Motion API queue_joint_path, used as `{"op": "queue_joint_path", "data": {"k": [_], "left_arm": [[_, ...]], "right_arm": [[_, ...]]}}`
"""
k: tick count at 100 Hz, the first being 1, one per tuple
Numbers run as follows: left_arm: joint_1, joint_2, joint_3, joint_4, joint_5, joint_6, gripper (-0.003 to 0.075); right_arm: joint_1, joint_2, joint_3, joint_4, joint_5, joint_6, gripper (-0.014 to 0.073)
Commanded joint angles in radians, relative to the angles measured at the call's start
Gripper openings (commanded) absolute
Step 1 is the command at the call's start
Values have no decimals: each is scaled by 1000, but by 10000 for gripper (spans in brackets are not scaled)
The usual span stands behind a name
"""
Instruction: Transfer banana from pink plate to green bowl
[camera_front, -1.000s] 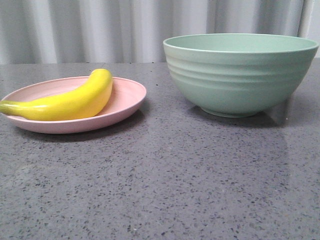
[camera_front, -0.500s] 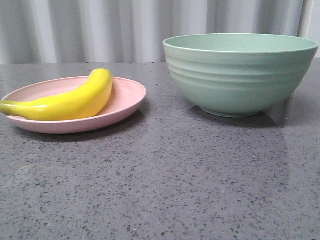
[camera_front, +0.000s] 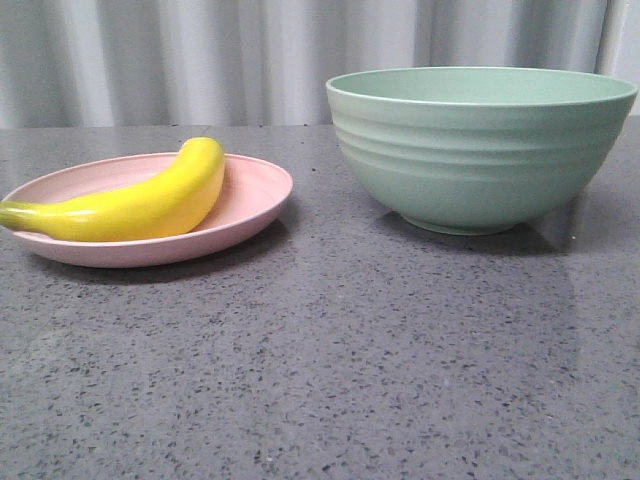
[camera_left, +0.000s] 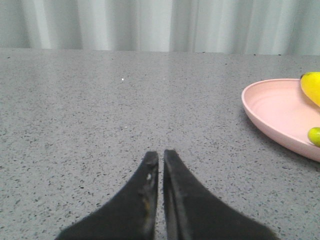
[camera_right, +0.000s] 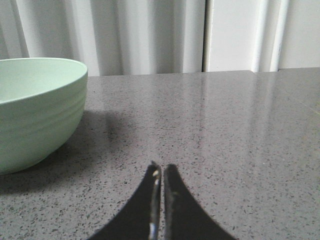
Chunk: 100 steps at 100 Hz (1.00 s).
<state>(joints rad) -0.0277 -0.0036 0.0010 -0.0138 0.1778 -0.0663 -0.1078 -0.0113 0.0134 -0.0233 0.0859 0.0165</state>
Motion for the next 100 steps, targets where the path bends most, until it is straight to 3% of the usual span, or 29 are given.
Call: {"op": "queue_joint_path", "data": {"k": [1, 100], "left_arm": [[1, -33, 26, 8, -86, -9, -19], [1, -33, -2, -44, -127, -9, -19]], "right_arm": [[-6, -16, 25, 1, -86, -9, -74], [-6, -16, 6, 12, -103, -9, -74]]}}
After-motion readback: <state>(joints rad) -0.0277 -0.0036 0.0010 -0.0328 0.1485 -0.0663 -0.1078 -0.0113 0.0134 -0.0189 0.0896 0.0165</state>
